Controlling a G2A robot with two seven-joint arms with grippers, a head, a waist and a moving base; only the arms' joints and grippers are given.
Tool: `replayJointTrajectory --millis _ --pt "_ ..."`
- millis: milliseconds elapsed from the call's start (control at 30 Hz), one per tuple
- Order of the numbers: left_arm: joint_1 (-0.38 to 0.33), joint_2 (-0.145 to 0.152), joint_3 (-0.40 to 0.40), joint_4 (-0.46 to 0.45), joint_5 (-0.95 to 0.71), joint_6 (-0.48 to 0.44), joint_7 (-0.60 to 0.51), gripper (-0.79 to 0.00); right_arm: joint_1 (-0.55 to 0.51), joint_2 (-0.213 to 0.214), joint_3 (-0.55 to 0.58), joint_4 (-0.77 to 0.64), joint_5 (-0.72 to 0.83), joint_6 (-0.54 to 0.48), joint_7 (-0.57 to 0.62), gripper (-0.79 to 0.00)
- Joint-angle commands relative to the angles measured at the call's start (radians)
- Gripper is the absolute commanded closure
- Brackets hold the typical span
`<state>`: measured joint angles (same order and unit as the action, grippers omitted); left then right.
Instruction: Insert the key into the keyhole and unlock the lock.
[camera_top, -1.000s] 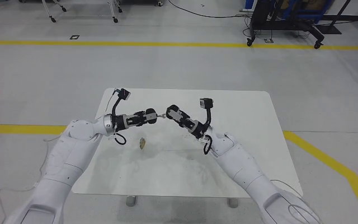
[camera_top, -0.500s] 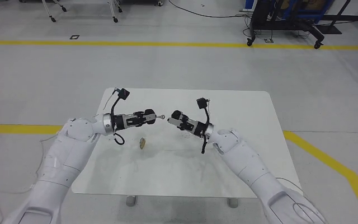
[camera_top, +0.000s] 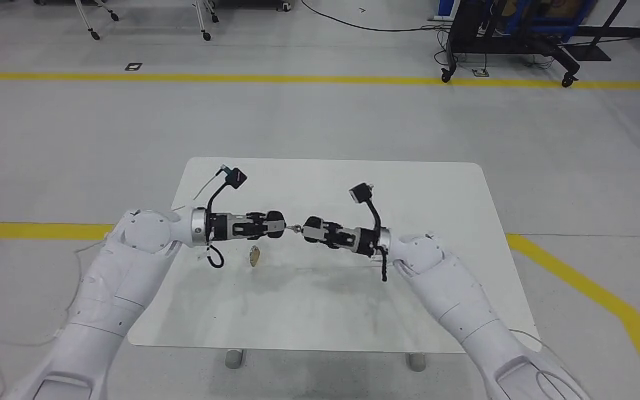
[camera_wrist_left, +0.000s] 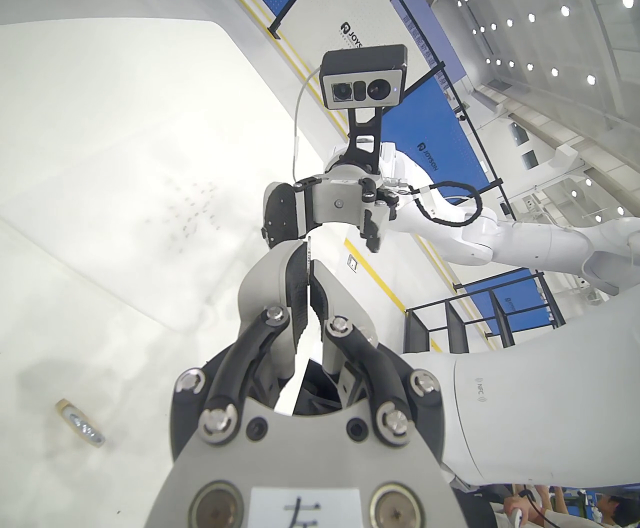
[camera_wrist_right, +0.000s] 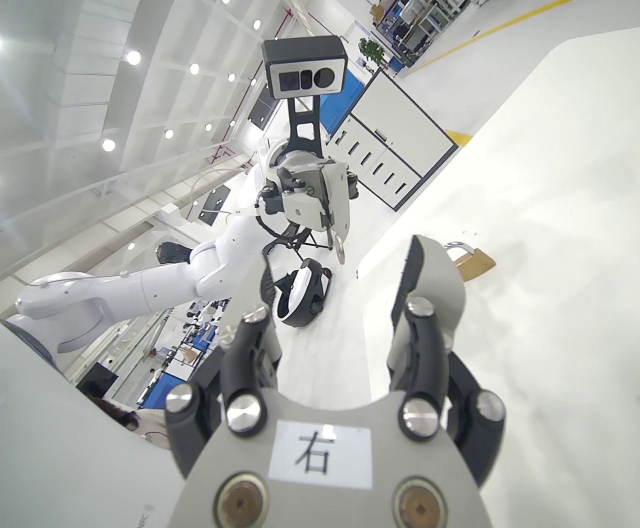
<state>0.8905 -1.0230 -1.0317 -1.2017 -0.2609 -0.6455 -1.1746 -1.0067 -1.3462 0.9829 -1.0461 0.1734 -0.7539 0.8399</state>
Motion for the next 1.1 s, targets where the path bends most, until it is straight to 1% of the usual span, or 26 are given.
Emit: replayJointTrajectory --millis 0,100,167,200,433,567,633,800,833,867,900,1067 --pt "-0.003 0.001 0.004 0.001 -0.011 0.003 -0.003 0.000 0.004 -0.002 -0.008 0.005 0.017 -0.004 0.010 -0.225" --pt "-0.007 0.003 0.012 0.002 -0.020 0.002 -0.002 0.000 0.014 -0.004 -0.017 0.017 0.045 -0.012 0.029 -0.166" --pt "-0.010 0.005 0.016 0.004 -0.023 0.001 -0.001 0.000 0.021 -0.005 -0.020 0.027 0.047 -0.011 0.029 -0.169" --pt "-0.011 0.005 0.019 0.005 -0.024 0.000 0.000 0.000 0.024 -0.005 -0.022 0.032 0.049 -0.009 0.028 -0.148" --pt "-0.022 0.009 0.036 0.009 -0.018 -0.005 0.005 0.000 0.039 -0.009 -0.036 0.049 0.067 -0.001 0.031 -0.151" --pt "-0.027 0.011 0.045 0.011 -0.018 -0.009 0.009 0.000 0.047 -0.012 -0.045 0.060 0.075 0.000 0.030 -0.086" --pt "-0.028 0.012 0.048 0.014 -0.021 -0.011 0.011 0.000 0.050 -0.014 -0.050 0.065 0.081 0.001 0.032 0.000" --pt "-0.033 0.015 0.055 0.013 -0.012 -0.017 0.018 0.000 0.055 -0.015 -0.056 0.074 0.097 -0.004 0.041 0.000" --pt "-0.033 0.015 0.057 0.013 -0.019 -0.019 0.019 -0.123 0.055 -0.015 -0.056 0.075 0.099 -0.006 0.042 0.000" --pt "-0.034 0.015 0.058 0.011 -0.022 -0.019 0.019 -0.760 0.054 -0.015 -0.056 0.075 0.101 -0.009 0.044 0.000" --pt "-0.036 0.017 0.060 0.007 -0.021 -0.020 0.020 -0.785 0.053 -0.014 -0.055 0.074 0.102 -0.014 0.046 0.000" --pt "-0.037 0.029 0.042 0.018 -0.013 -0.042 0.042 -0.785 0.035 0.000 -0.018 0.068 0.096 -0.053 0.029 0.000"
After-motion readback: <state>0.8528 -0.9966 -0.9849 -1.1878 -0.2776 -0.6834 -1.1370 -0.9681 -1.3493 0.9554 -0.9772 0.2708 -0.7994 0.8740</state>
